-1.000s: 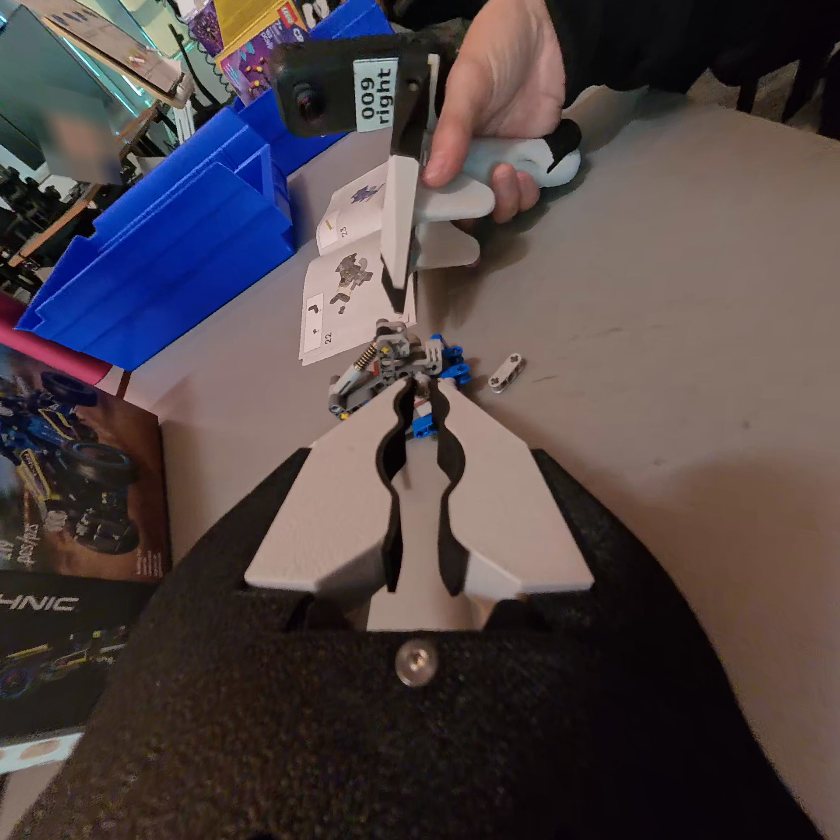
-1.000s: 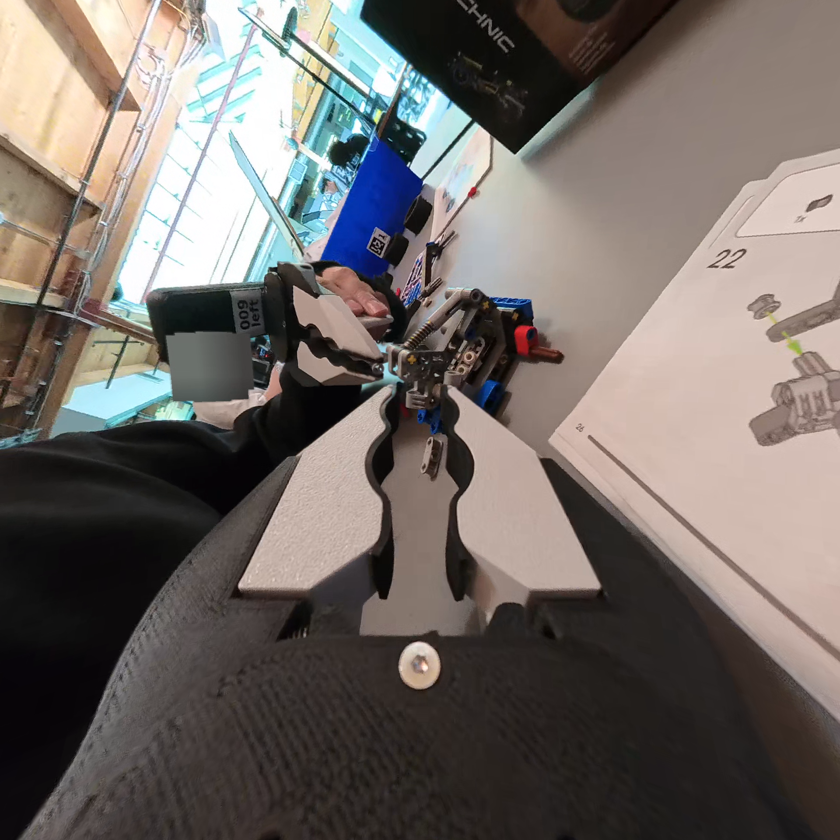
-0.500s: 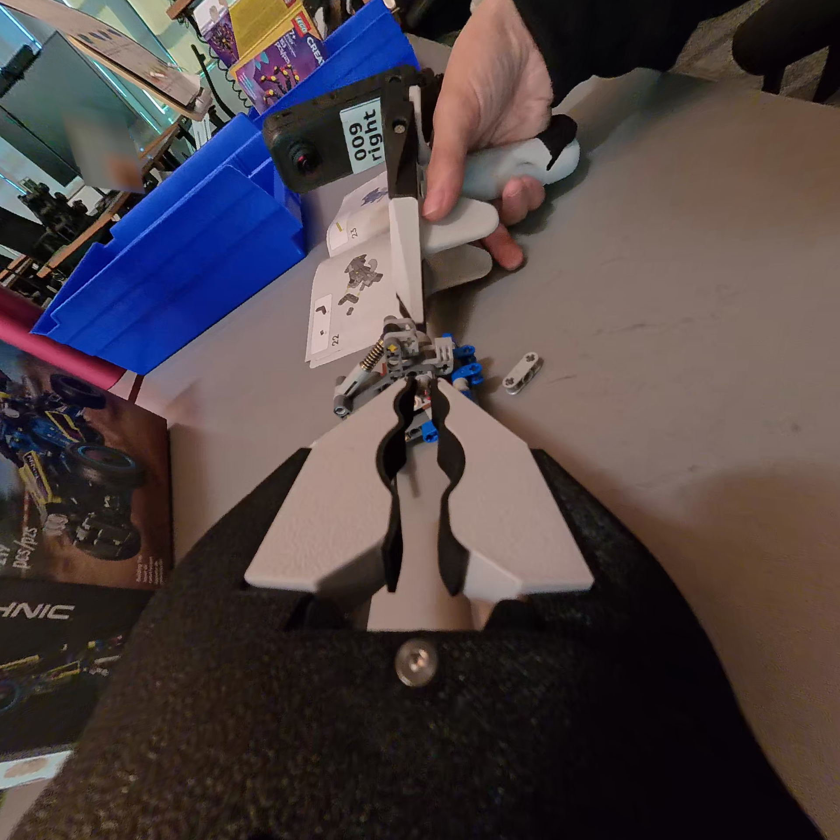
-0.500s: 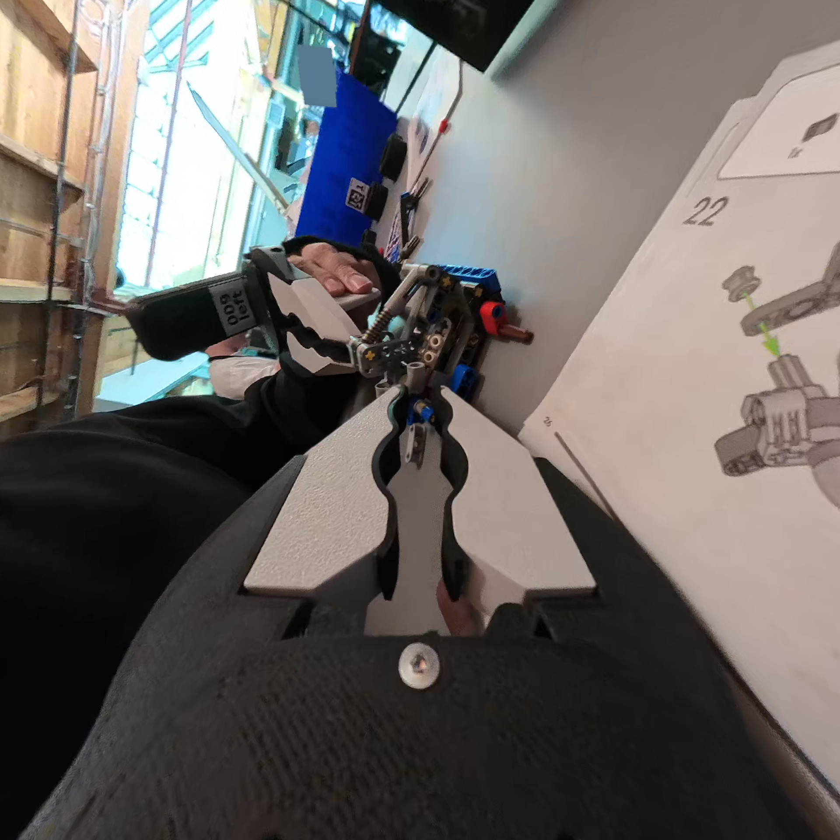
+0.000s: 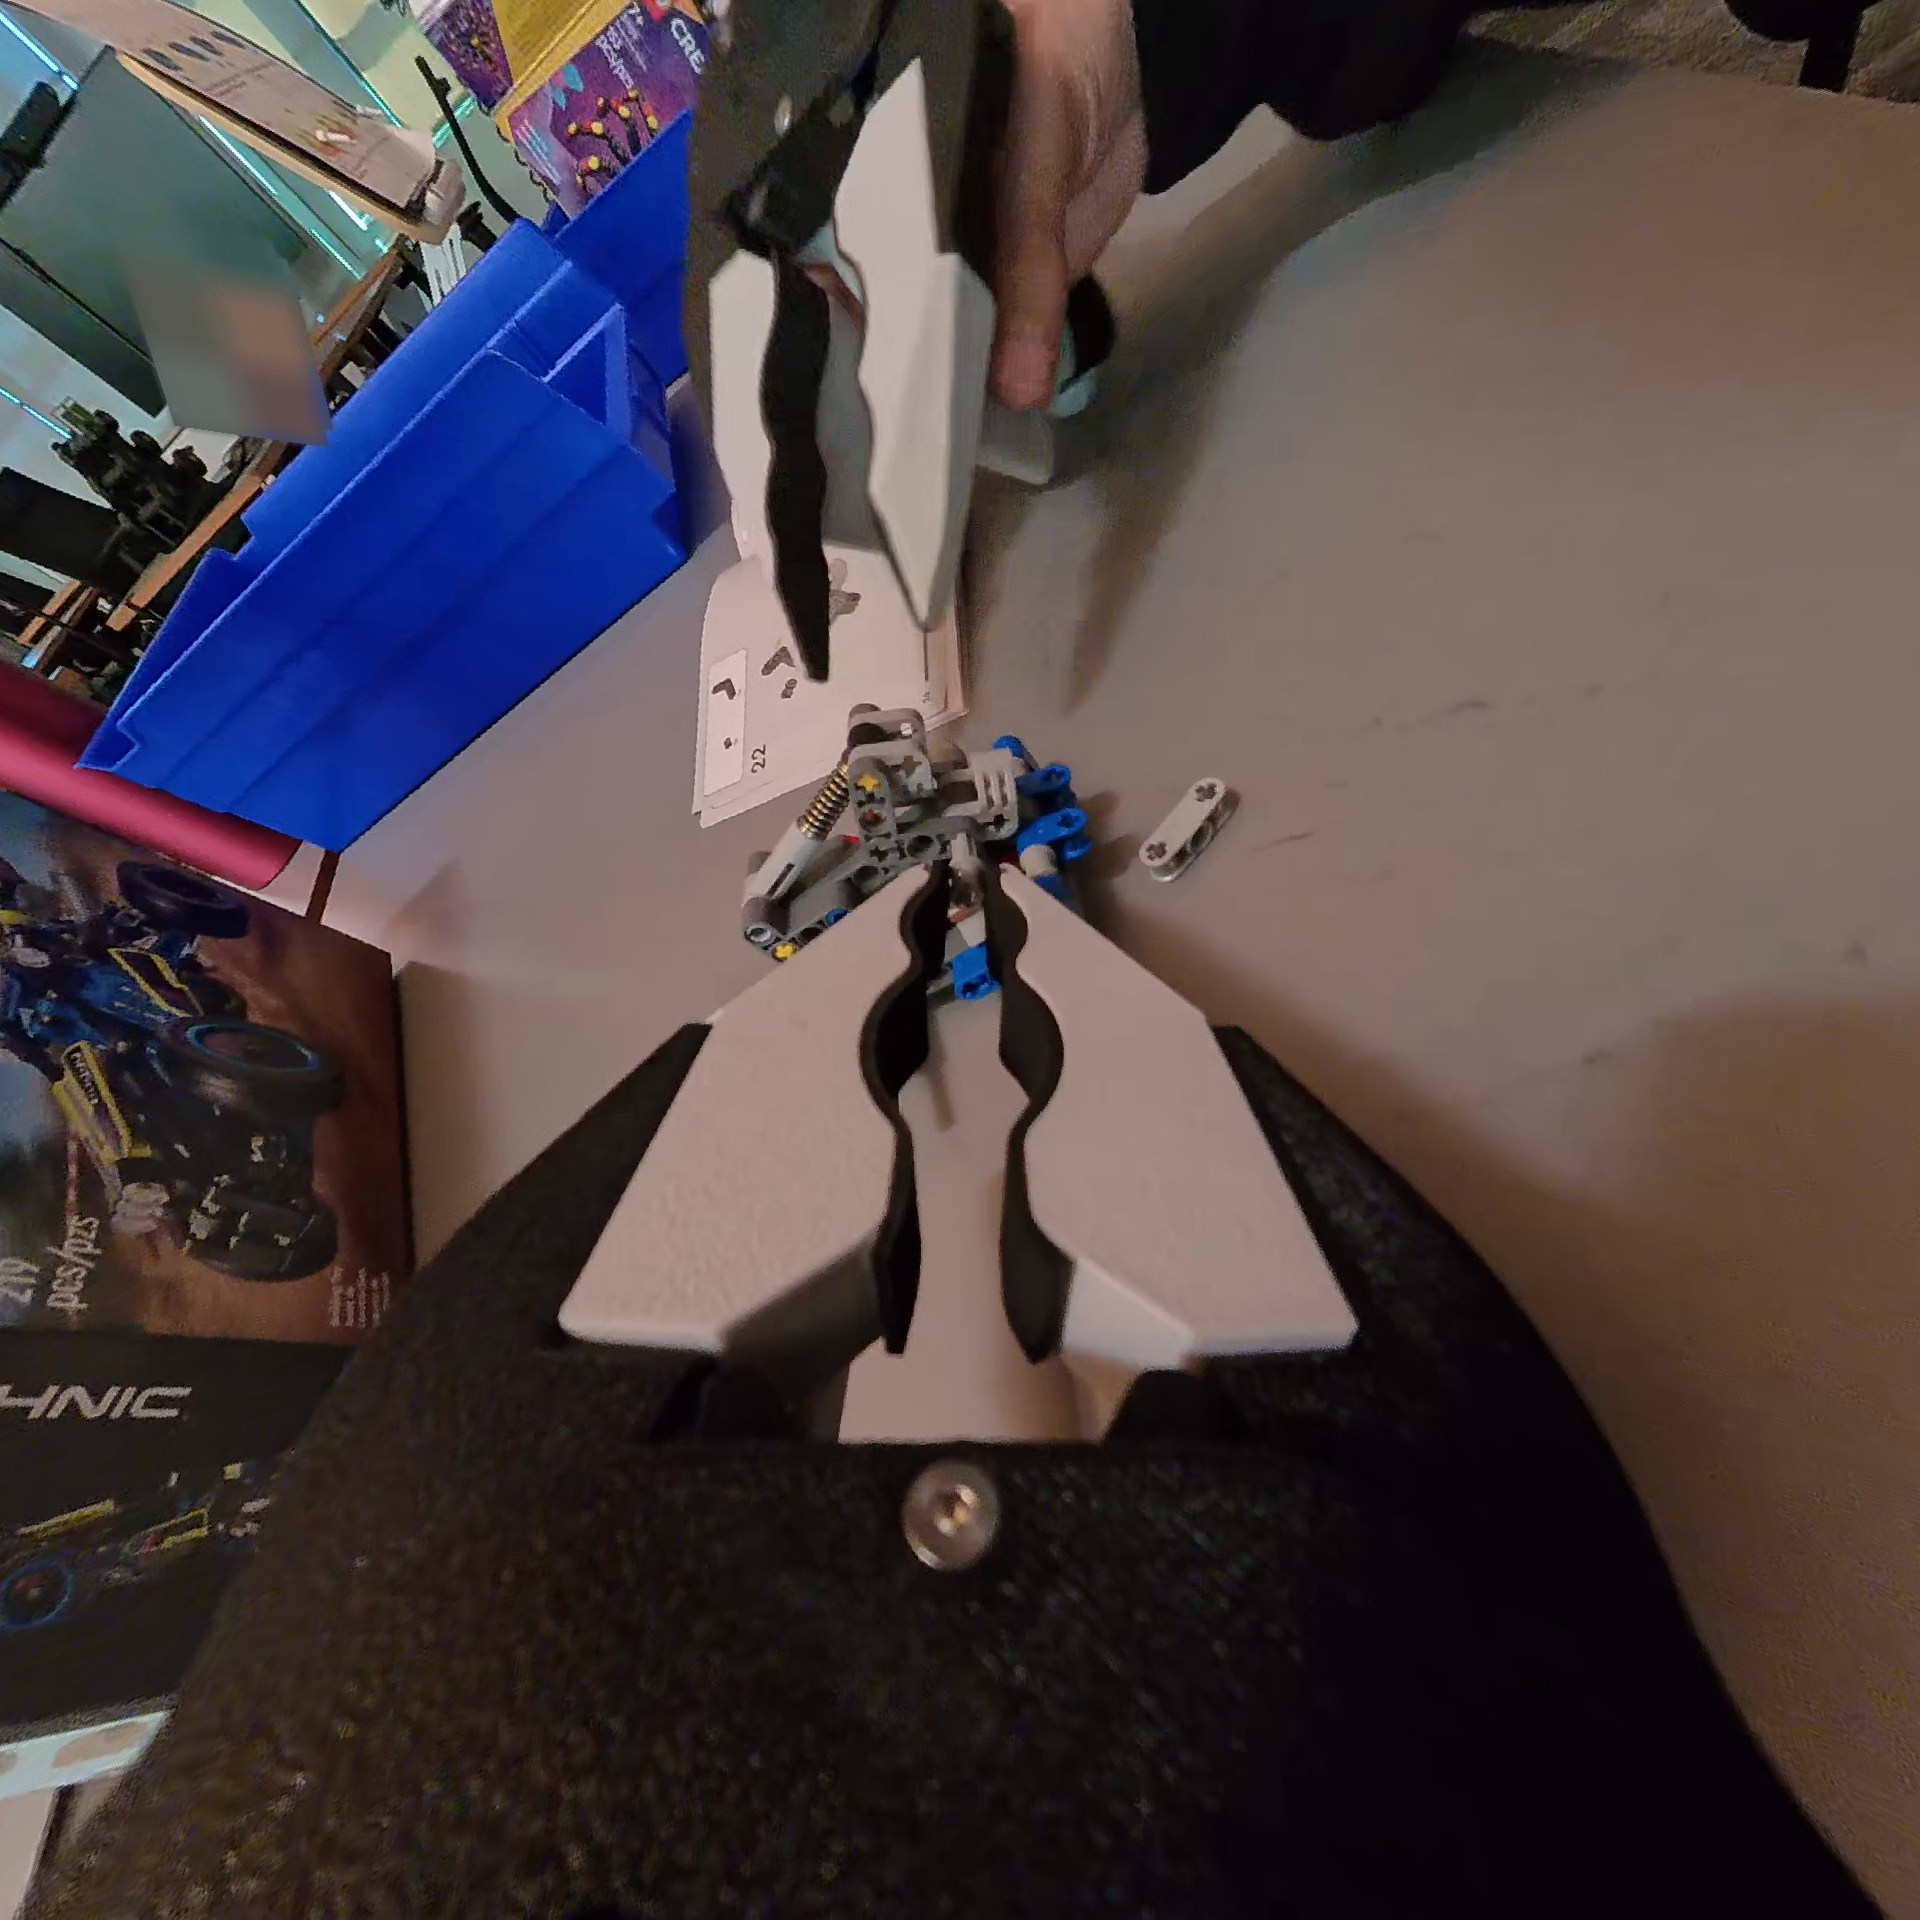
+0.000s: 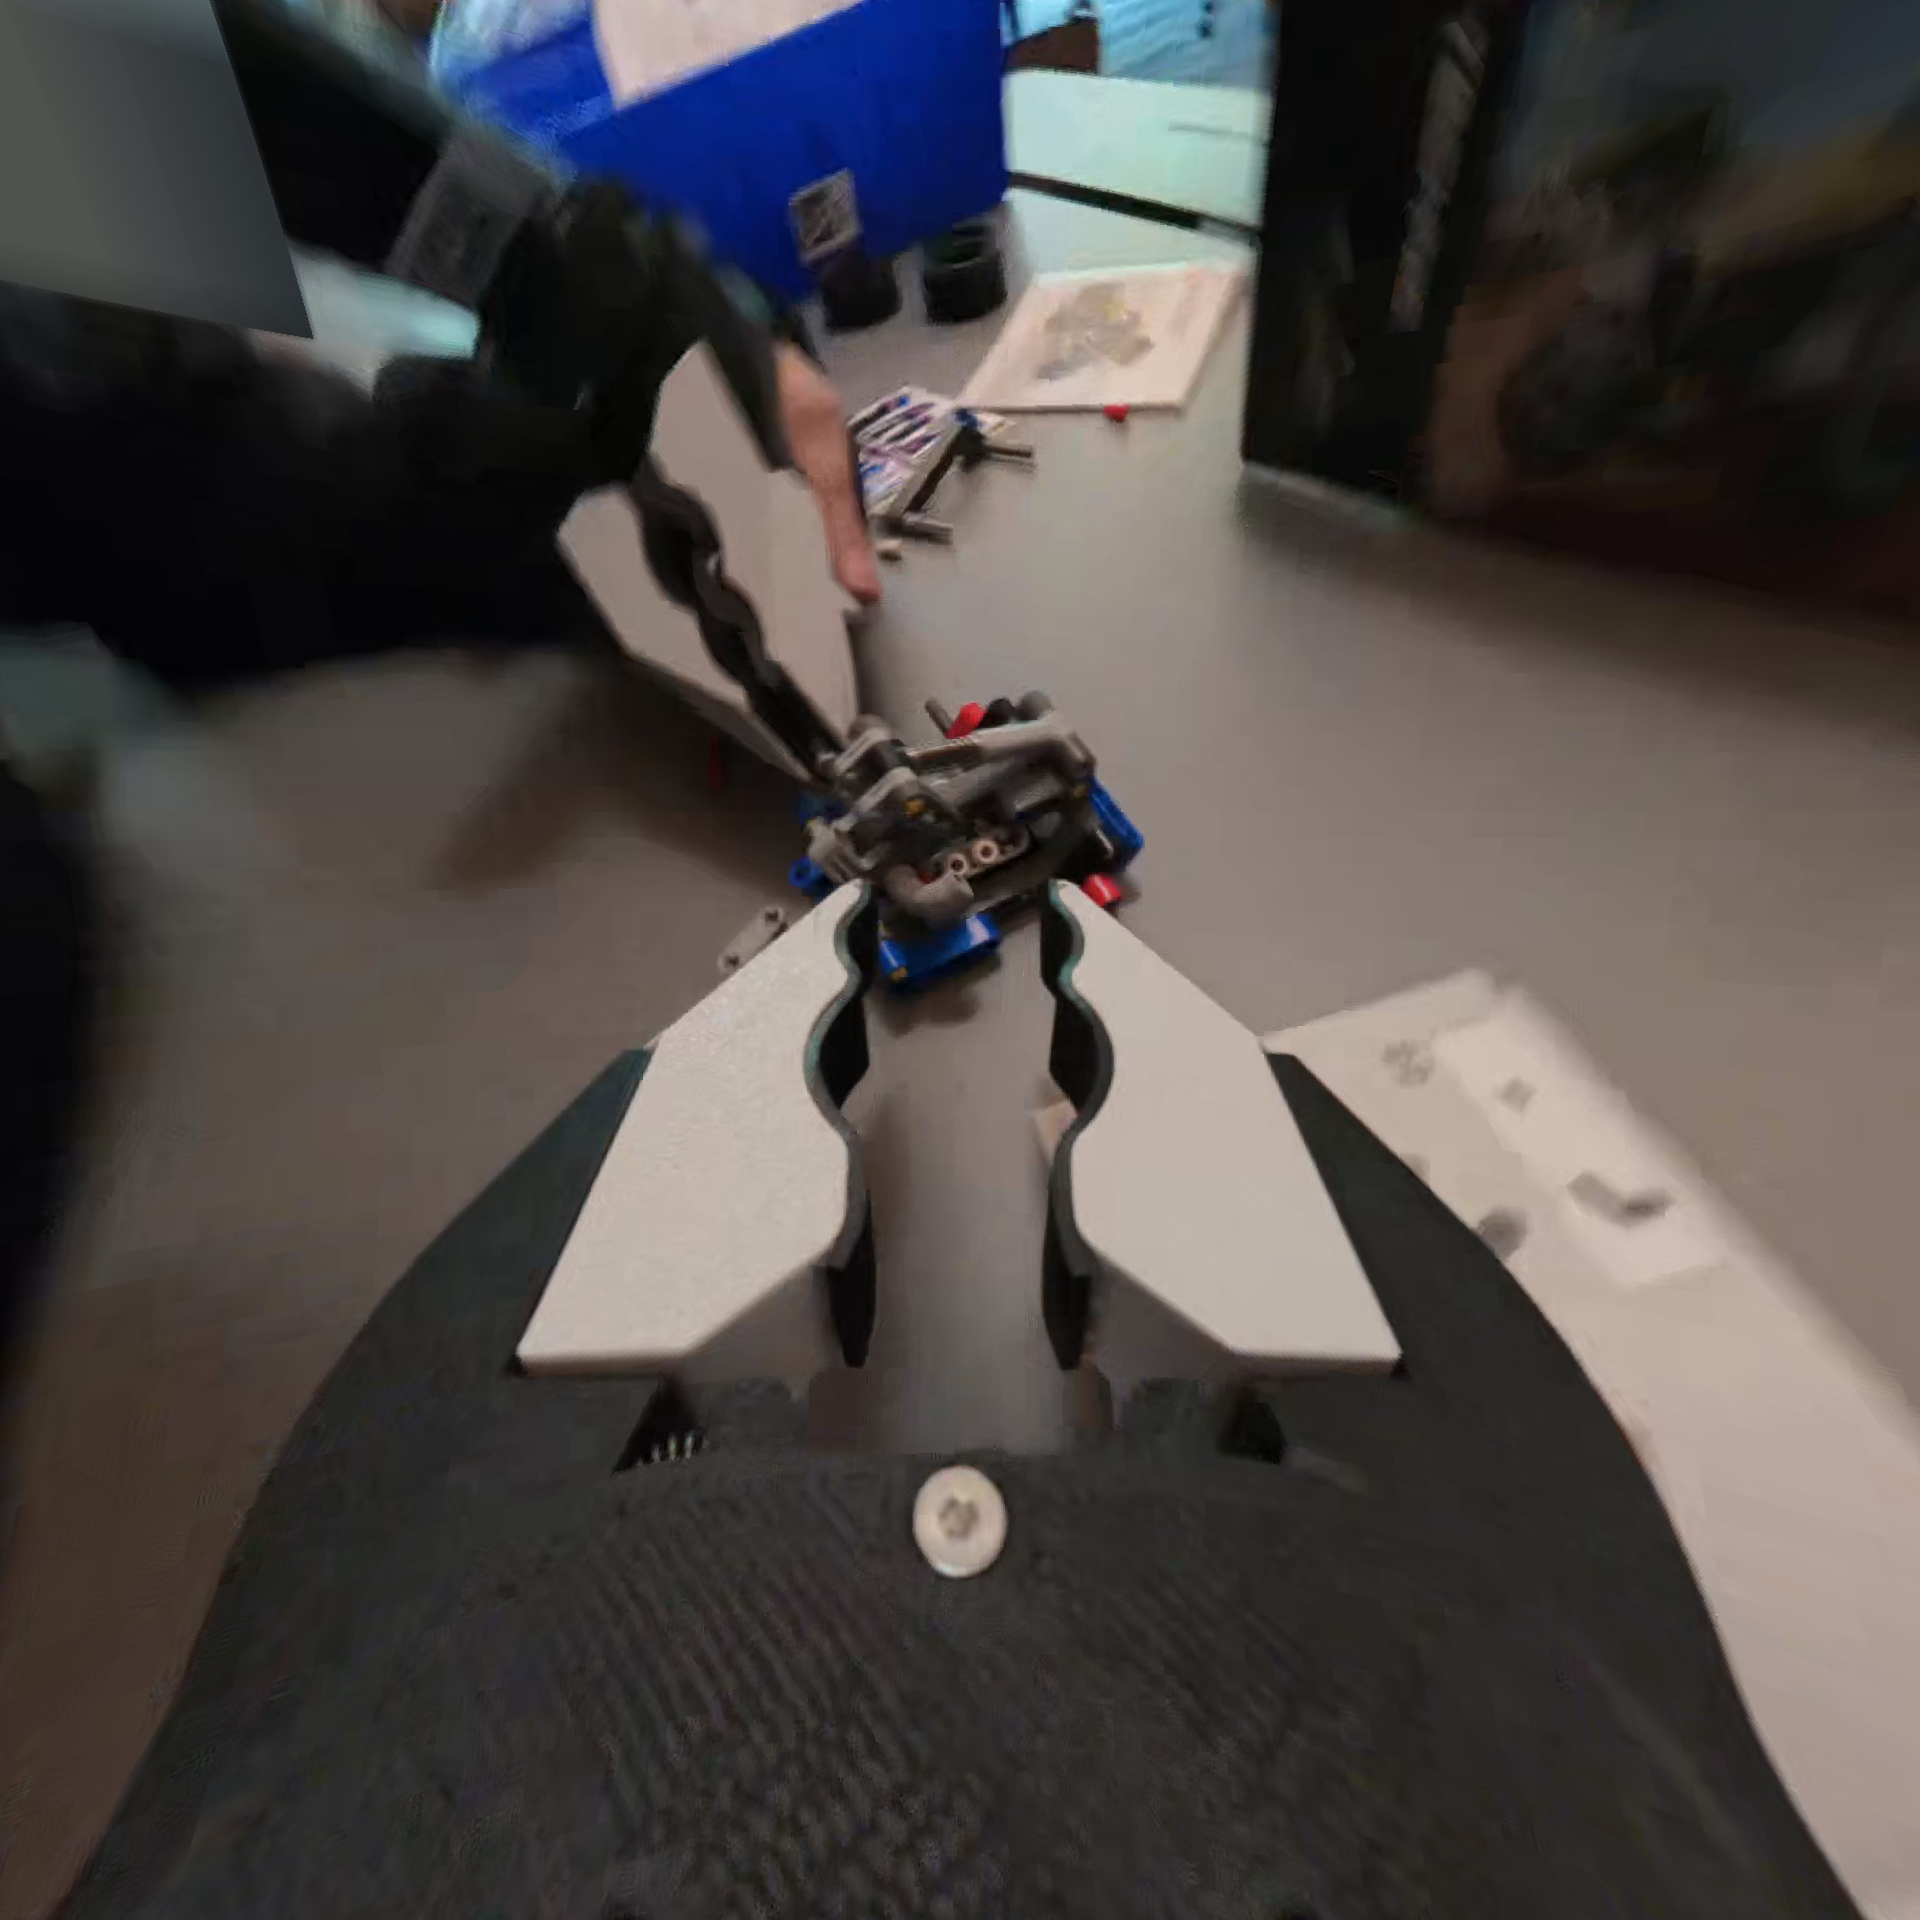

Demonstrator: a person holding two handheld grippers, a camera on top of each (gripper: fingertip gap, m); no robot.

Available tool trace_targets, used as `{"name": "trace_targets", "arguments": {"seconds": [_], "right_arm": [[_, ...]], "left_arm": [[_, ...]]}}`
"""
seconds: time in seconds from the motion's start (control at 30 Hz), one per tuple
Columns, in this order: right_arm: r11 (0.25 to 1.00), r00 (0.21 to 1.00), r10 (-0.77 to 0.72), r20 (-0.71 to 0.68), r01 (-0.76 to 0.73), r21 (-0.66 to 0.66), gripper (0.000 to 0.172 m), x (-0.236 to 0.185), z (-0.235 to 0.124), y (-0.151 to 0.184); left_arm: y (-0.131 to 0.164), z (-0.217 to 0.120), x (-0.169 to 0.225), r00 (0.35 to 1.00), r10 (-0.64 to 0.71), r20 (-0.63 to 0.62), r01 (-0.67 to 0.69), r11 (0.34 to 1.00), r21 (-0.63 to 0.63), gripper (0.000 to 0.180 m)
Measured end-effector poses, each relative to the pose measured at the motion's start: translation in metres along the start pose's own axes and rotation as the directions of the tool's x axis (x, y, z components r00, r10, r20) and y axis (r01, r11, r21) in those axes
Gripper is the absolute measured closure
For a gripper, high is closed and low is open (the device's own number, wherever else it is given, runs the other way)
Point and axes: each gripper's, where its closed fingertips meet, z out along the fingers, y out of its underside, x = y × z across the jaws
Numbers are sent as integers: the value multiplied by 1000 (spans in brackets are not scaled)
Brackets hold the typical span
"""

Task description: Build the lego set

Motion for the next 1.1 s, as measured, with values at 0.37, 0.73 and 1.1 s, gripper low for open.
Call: {"name": "trace_targets", "arguments": {"seconds": [0.37,0.73,1.1], "right_arm": [[659,665,-746,-13,737,-149,143,-6,22,13],[643,651,-759,4,750,-152,158,-6,28,20],[356,386,-857,343,923,-148,146,19,22,-11]], "left_arm": [[2,2,1,1000,17,6,-17,1000,-17,177],[5,4,-3,1000,8,18,-7,999,-31,177],[4,-1,3,999,-3,-54,3,1000,-7,178]]}}
